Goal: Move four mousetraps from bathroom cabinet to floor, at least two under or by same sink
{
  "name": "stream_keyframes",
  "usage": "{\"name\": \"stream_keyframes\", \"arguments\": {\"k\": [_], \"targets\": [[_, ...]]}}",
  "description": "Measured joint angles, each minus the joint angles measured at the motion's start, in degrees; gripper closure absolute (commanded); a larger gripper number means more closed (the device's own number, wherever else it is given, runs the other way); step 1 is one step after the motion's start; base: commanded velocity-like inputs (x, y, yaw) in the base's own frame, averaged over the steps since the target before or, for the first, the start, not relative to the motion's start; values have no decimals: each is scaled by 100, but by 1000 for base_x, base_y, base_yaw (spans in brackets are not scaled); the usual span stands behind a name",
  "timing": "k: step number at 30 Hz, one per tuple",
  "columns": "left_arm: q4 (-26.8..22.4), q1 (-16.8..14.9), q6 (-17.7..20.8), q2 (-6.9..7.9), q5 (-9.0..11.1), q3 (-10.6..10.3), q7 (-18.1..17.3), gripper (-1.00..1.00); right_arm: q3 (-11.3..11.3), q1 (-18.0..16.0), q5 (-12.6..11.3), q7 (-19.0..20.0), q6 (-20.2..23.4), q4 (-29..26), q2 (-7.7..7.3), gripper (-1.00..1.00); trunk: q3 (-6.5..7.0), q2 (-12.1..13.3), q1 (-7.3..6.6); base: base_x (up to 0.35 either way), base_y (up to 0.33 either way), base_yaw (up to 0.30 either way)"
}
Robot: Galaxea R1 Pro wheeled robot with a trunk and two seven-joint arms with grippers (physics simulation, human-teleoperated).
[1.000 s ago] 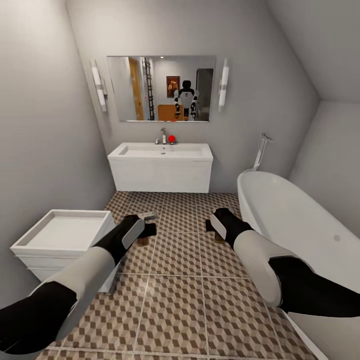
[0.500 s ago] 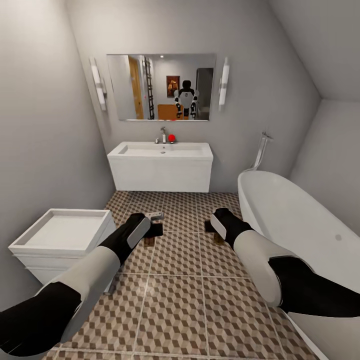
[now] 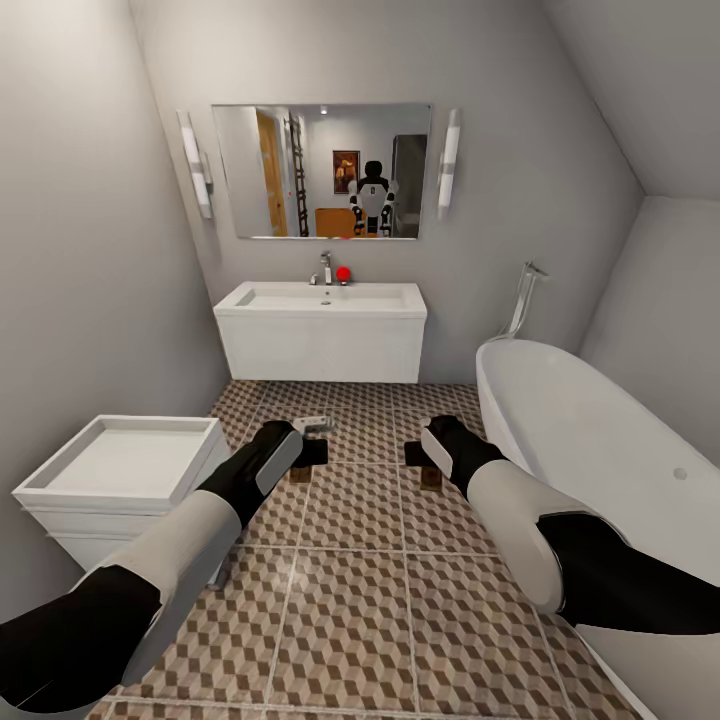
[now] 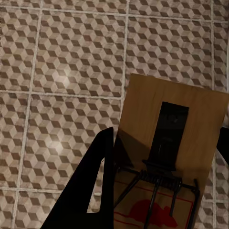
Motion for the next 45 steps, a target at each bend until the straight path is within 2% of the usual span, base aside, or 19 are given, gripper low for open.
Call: {"name": "stream_keyframes", "arguments": {"k": [7, 25, 33, 45], "targets": [[-168, 0, 6, -27, -2, 13, 0, 100, 4, 0, 0, 8, -166, -10, 0, 100, -126, -281, 154, 0, 0, 0], [-165, 0, -40, -64, 6, 13, -9, 100, 23, 0, 8, 9, -197, -84, 0, 100, -450, -1004, 550, 0, 0, 0], [-187, 0, -160, -51, 6, 16, 38, 100, 71, 0, 2, 10, -6, -504, 1, 100, -594, -1325, 725, 0, 0, 0], [-233, 0, -105, -11, 2, 19, 79, 100, 151, 0, -8, 74, 82, -715, 2, 100, -809, -1807, 989, 0, 0, 0]]}}
